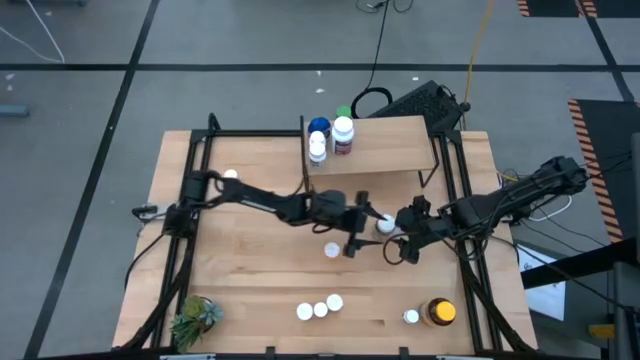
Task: Pick and place medicine bottles onto shelf by color
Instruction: Put the transparent bottle on the shelf
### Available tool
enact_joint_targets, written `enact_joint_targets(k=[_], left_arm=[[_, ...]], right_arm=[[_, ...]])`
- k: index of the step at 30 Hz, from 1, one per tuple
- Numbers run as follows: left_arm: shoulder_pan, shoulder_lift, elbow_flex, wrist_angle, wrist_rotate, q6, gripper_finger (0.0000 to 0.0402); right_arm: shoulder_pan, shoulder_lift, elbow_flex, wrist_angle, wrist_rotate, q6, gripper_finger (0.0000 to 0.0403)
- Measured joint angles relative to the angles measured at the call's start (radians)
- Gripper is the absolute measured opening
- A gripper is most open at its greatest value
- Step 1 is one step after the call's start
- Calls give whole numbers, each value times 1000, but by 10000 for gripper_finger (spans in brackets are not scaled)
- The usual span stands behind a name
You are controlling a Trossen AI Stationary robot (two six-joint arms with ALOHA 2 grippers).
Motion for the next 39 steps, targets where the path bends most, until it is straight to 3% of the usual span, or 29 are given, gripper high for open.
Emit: enact_joint_targets(k=[8, 22, 31, 37, 39], left_arm=[[33, 136, 184, -195, 14, 0, 315], [45, 123, 185, -187, -26, -25, 315], [22, 120, 185, -141, -180, 64, 315], [68, 120, 185, -168, -176, 7, 315], [81, 120, 185, -182, -130, -8, 315]], right_arm=[[18, -40, 0, -54, 10, 59, 308], [82, -50, 0, -74, 98, 97, 306], [117, -49, -64, -47, 162, 161, 306], [118, -49, -111, 29, 165, 174, 306], [118, -49, -117, 51, 165, 166, 306]])
